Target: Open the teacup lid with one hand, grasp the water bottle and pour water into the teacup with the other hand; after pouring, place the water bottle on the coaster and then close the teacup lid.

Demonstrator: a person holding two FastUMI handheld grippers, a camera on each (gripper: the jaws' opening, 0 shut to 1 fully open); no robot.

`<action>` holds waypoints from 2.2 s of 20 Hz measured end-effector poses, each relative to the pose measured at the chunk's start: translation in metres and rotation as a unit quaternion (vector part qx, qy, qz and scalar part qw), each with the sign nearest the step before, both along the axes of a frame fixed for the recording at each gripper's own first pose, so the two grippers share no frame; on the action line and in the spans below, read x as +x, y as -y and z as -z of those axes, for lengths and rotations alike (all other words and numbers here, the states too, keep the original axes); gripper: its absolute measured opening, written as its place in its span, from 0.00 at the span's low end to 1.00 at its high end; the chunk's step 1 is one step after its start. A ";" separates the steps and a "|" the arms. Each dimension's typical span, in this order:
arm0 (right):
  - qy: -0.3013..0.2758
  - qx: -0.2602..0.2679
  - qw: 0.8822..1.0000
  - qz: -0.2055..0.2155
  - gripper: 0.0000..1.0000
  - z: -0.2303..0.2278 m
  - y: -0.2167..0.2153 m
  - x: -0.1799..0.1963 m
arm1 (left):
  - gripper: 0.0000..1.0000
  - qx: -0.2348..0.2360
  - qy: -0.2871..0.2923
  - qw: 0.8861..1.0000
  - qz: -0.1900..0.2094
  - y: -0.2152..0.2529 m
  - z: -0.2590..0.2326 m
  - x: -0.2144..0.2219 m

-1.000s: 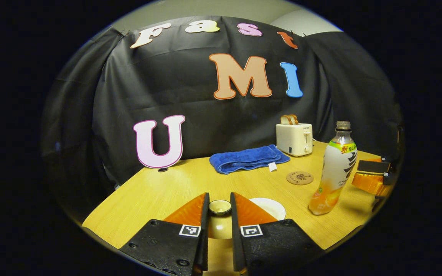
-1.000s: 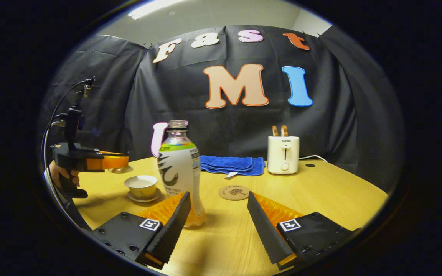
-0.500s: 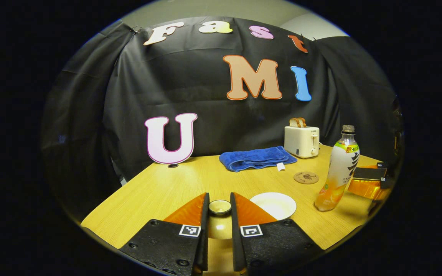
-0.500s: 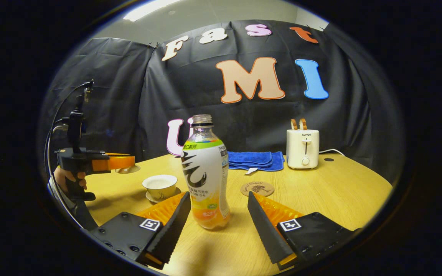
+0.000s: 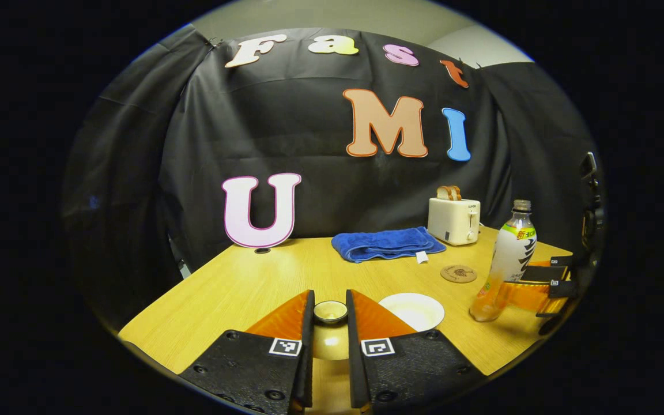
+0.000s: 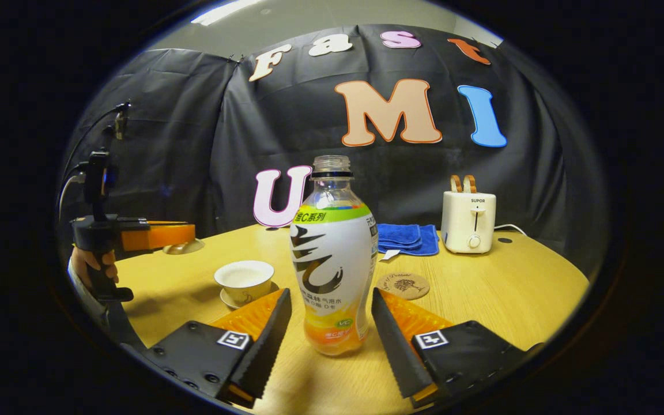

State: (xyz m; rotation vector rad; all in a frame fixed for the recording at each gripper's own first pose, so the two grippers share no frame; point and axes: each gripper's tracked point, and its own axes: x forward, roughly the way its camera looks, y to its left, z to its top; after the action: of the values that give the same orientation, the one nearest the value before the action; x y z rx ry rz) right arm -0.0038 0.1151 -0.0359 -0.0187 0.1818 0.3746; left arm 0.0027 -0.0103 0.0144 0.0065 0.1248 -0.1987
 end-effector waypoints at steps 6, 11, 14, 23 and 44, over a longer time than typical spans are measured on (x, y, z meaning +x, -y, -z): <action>-0.006 -0.011 1.000 0.009 0.70 0.004 -0.001 0.004 | 0.23 -0.008 -0.001 1.000 -0.004 -0.004 0.005 0.000; 0.003 -0.054 0.998 0.009 0.60 0.003 -0.004 0.008 | 0.23 -0.011 -0.003 1.000 -0.007 -0.007 0.006 0.001; 0.046 -0.137 0.989 0.021 0.60 -0.009 0.002 0.016 | 0.23 -0.026 -0.003 1.000 -0.009 -0.008 0.004 0.002; 0.155 -0.374 0.914 0.008 0.56 -0.022 -0.013 0.030 | 0.23 -0.042 -0.002 0.999 -0.016 -0.017 0.001 0.003; 0.248 -0.618 0.746 -0.027 0.58 -0.033 -0.029 0.055 | 0.23 -0.065 0.016 0.998 -0.012 -0.024 -0.020 -0.004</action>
State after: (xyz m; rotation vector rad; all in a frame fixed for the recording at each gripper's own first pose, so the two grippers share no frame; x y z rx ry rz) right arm 0.0507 0.1441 -0.0027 -1.4475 -0.1332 0.2350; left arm -0.0009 0.0137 0.0341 -0.1210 0.0789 -0.1821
